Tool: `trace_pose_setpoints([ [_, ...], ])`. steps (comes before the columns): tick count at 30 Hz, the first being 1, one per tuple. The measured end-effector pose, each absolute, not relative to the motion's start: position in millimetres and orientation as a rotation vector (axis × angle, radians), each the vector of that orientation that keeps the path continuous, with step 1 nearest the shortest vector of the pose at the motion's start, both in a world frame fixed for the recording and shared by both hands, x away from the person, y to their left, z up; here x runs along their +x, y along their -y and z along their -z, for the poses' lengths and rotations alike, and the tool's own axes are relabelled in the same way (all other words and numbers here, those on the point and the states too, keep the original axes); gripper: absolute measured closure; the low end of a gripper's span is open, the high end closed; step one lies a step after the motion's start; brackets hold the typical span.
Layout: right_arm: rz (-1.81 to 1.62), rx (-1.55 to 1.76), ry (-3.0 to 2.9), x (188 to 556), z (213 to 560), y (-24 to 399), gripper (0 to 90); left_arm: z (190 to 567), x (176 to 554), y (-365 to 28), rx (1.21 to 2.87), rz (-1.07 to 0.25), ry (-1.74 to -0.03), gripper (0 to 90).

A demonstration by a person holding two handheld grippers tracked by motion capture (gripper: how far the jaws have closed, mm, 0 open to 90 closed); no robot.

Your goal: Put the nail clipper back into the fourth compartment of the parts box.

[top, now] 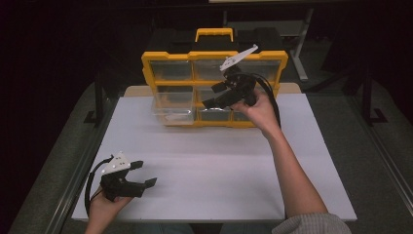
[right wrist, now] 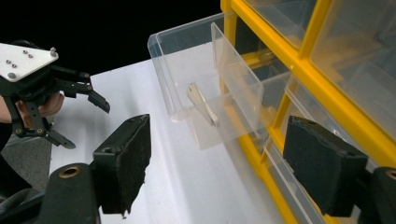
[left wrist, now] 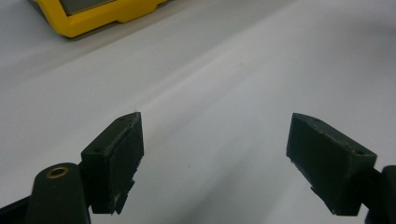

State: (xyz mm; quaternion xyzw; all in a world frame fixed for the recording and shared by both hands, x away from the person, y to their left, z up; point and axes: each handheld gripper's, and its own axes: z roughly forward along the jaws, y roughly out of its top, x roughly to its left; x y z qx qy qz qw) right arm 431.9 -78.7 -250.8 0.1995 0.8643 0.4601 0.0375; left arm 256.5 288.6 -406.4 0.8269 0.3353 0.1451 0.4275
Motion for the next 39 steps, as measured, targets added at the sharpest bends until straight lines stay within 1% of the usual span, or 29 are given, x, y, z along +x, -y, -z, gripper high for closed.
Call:
trace_pose_setpoints([
  [14, -1.406, 0.665, -2.644, 419, 277, 102, 19.6, 409, 257, -286, 2.074, -0.355, -0.839, 18.8],
  [39, -1.430, 0.734, -2.614, 397, 323, 134, 18.7, 413, 258, -284, 2.084, -0.349, -0.840, 18.9],
])
